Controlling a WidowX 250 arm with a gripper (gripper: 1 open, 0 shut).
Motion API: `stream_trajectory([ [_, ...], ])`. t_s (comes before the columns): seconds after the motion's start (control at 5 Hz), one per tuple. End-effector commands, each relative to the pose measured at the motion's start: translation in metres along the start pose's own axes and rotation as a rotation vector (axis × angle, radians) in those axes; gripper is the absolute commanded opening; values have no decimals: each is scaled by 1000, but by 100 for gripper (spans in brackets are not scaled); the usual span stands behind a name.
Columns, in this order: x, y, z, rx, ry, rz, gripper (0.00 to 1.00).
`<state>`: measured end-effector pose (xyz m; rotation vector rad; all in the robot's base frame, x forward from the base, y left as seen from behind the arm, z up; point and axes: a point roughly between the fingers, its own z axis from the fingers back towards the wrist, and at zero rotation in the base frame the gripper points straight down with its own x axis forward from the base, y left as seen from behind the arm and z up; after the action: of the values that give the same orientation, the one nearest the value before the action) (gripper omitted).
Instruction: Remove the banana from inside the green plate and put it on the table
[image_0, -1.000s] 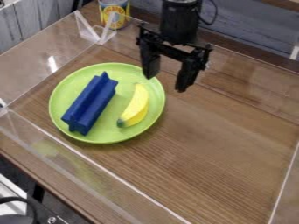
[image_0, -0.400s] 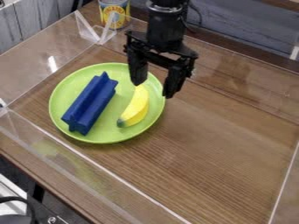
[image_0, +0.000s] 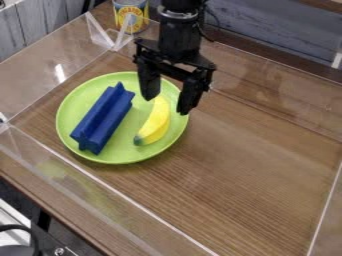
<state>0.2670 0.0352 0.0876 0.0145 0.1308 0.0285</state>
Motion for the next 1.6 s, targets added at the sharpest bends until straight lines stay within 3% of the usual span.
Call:
stream_trajectory([
  [0.0,-1,9,16,14,-70,5,100],
  [1.4,-4,18,6,-42,-87,15,100],
])
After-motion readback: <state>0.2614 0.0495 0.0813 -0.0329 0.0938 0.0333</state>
